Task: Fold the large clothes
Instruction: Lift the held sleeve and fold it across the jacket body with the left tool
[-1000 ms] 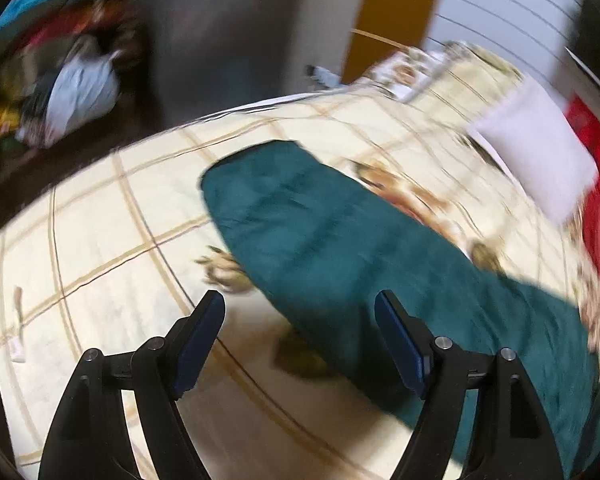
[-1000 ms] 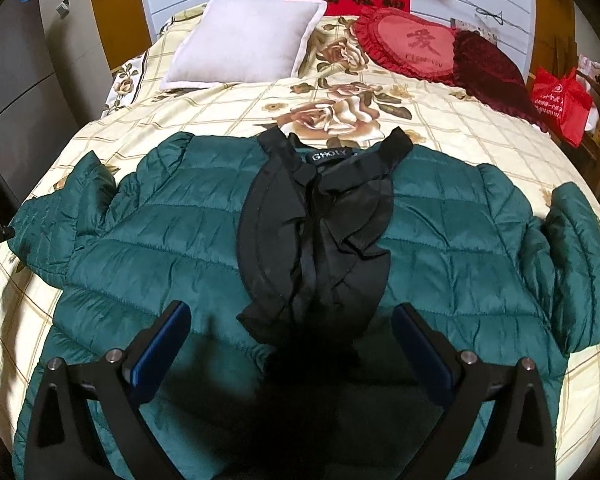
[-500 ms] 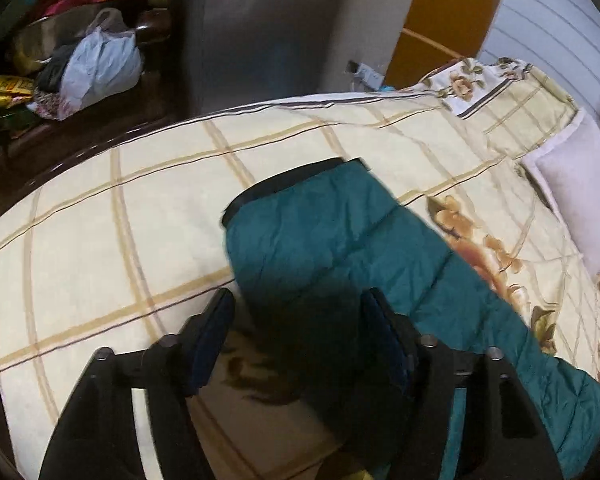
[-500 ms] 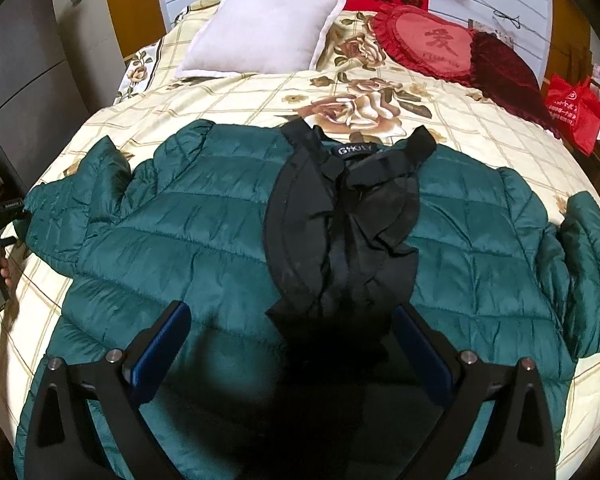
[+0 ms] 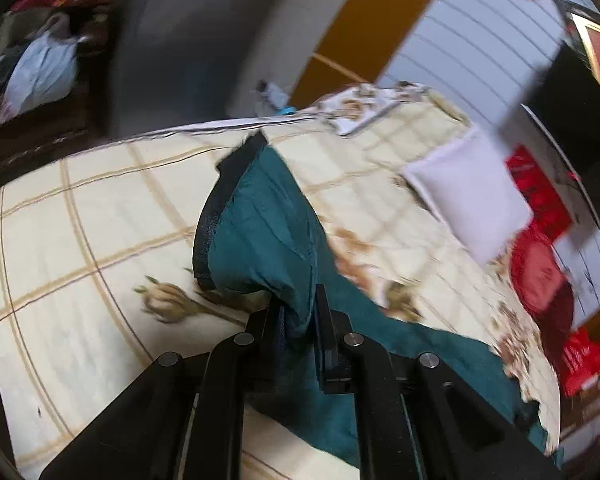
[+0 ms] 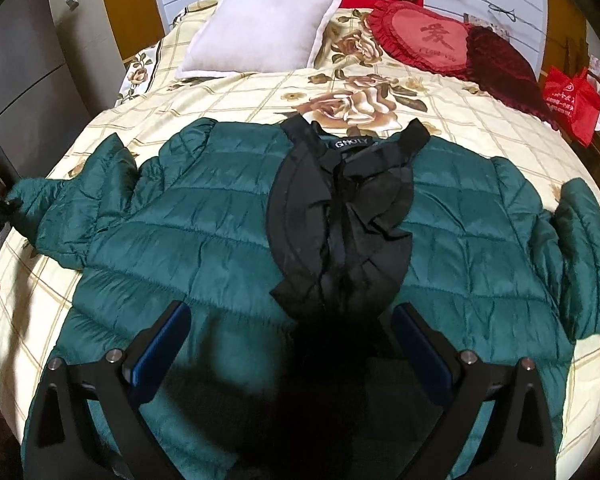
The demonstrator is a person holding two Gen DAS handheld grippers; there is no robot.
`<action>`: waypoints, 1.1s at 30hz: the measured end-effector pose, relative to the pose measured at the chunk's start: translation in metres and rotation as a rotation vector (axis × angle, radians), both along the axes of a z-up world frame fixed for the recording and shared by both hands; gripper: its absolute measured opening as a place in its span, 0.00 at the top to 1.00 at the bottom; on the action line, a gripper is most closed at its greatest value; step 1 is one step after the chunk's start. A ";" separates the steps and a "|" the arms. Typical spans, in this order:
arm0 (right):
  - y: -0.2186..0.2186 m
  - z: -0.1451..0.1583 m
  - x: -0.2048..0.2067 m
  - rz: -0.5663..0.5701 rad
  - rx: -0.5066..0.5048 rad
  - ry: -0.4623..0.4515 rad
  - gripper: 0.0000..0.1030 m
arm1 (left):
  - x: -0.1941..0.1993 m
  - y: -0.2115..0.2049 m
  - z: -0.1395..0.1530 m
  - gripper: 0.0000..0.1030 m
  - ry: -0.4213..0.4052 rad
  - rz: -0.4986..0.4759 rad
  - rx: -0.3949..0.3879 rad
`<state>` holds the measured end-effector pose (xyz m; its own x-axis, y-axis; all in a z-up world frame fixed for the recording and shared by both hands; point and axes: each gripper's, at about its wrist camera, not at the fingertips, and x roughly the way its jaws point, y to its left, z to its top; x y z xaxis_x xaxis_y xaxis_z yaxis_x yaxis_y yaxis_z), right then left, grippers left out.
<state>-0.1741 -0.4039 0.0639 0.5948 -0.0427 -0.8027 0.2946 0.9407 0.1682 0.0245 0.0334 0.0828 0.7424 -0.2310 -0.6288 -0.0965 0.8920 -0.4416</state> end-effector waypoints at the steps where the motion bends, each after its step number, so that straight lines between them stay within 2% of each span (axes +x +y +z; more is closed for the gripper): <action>1: -0.001 0.001 -0.003 -0.003 -0.002 0.000 0.01 | -0.006 -0.008 0.007 0.85 -0.015 -0.020 0.012; 9: -0.010 0.007 -0.024 -0.029 0.000 -0.004 0.01 | -0.064 -0.096 0.051 0.85 -0.109 -0.242 0.083; 14: -0.018 0.016 -0.038 -0.048 -0.001 -0.030 0.01 | -0.089 -0.149 0.058 0.85 -0.098 -0.363 0.106; 27: -0.056 0.002 -0.065 -0.124 0.016 -0.011 0.01 | -0.137 -0.269 0.025 0.85 -0.024 -0.580 0.153; 33: -0.073 -0.008 -0.073 -0.157 0.027 -0.002 0.01 | -0.152 -0.314 -0.007 0.85 0.059 -0.663 0.167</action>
<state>-0.2473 -0.4767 0.0560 0.5838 -0.1135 -0.8039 0.4376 0.8780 0.1939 -0.1277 -0.2807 0.0753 0.4412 -0.5213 -0.7305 0.4735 0.8267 -0.3039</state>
